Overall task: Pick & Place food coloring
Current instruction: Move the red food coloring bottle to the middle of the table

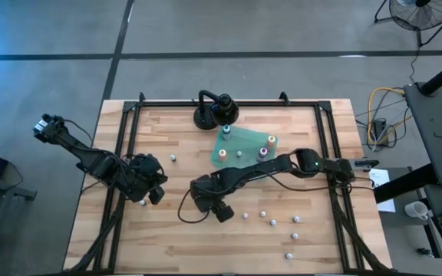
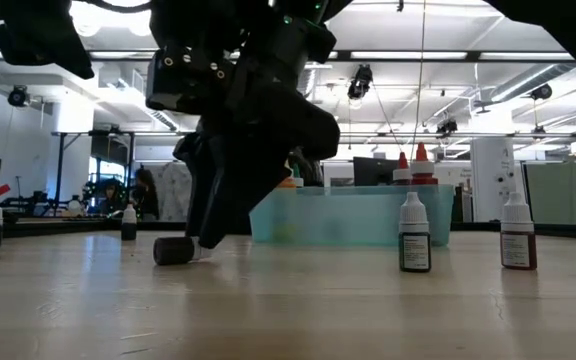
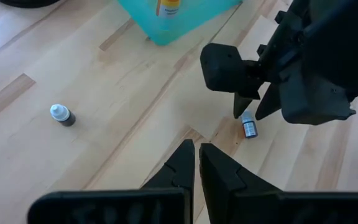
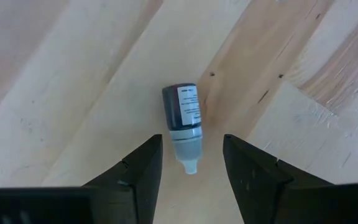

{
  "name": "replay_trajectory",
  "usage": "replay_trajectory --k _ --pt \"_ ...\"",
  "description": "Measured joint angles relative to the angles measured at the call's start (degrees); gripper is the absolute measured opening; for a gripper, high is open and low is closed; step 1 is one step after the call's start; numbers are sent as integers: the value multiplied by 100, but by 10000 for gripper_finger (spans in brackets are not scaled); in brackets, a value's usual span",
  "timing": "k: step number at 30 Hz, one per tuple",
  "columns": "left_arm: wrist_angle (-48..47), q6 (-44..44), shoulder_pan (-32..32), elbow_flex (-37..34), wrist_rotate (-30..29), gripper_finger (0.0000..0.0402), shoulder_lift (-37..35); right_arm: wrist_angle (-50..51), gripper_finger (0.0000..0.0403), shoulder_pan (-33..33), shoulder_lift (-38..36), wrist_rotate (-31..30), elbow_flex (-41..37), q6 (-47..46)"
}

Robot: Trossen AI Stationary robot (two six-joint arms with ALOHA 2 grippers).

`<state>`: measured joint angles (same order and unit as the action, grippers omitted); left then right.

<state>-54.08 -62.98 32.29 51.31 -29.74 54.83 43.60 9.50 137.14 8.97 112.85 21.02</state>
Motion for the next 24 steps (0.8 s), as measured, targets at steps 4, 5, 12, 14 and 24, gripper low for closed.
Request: replay_trajectory --k 4,5,12,14,24 --pt "0 0 -1 0 -18 0 0 -42 153 2 0 12 -102 -7" --pt "0 0 0 0 -20 0 0 -77 149 2 0 16 -150 -44" --pt "2 0 0 0 -22 0 0 -245 129 0 -15 7 -258 -373" --pt "0 0 0 0 -22 0 0 -251 125 2 -12 7 -209 -360" --pt "0 -8 -1 0 -20 0 0 -212 79 11 -9 7 -154 -421"
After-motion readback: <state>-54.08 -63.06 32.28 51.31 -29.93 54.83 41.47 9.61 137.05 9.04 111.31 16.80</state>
